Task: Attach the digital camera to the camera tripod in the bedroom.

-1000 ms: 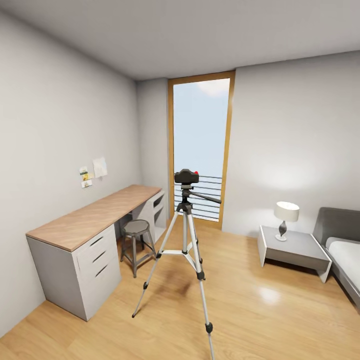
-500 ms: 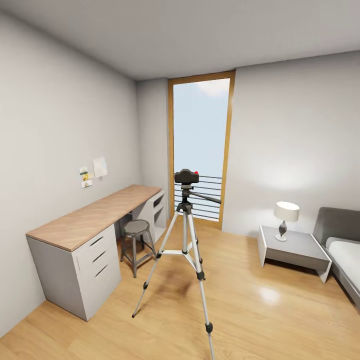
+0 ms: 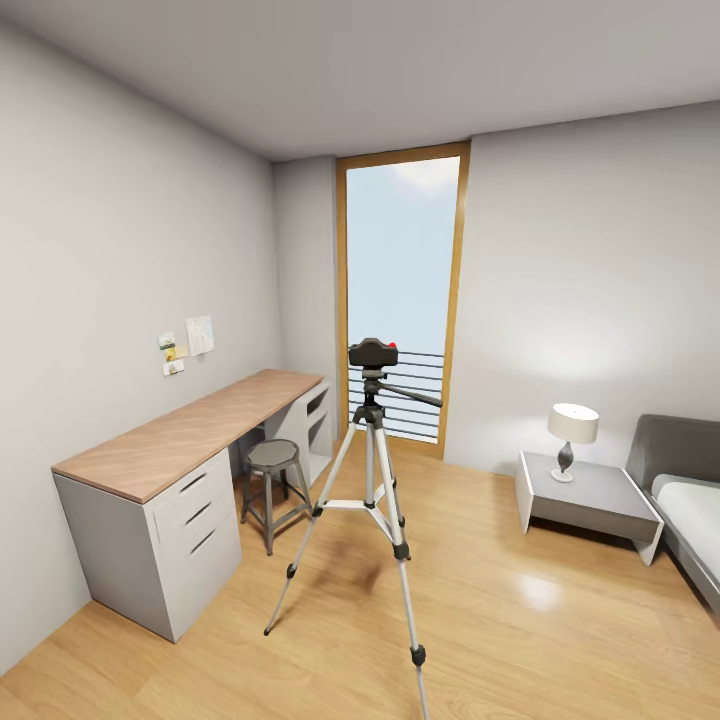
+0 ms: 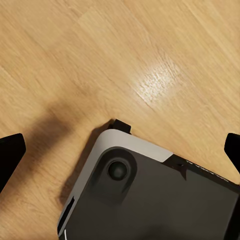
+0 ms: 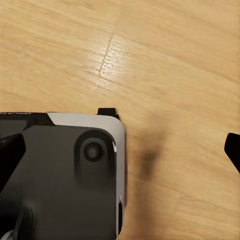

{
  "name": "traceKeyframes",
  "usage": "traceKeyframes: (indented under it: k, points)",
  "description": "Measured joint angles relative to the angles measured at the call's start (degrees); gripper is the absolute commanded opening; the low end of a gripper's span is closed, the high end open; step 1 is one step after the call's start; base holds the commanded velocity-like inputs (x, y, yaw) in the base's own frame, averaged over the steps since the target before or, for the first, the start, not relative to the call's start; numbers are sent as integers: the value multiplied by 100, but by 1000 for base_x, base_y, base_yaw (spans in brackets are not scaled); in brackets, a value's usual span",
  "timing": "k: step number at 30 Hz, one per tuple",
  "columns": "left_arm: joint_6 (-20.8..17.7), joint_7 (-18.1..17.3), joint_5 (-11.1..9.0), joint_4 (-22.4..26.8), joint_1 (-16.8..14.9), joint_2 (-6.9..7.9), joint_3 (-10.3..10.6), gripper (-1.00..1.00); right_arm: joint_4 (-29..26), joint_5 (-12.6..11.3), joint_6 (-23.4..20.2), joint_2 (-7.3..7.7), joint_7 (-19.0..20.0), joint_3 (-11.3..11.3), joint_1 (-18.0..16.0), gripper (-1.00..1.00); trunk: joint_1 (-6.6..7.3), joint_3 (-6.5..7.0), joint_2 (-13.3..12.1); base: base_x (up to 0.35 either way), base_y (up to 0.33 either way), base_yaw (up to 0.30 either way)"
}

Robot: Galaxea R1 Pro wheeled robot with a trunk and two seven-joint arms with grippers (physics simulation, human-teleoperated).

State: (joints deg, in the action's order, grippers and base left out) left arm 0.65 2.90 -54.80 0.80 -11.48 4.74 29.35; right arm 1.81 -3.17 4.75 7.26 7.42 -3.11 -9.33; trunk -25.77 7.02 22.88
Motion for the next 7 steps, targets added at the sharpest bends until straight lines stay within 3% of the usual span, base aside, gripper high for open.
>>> traceKeyframes:
  k: [7]
  points:
    - [0,0,-1,0,2,0,2,100,-1,0,0,-4,0,0,3,100,0,0,0,0,0,0]
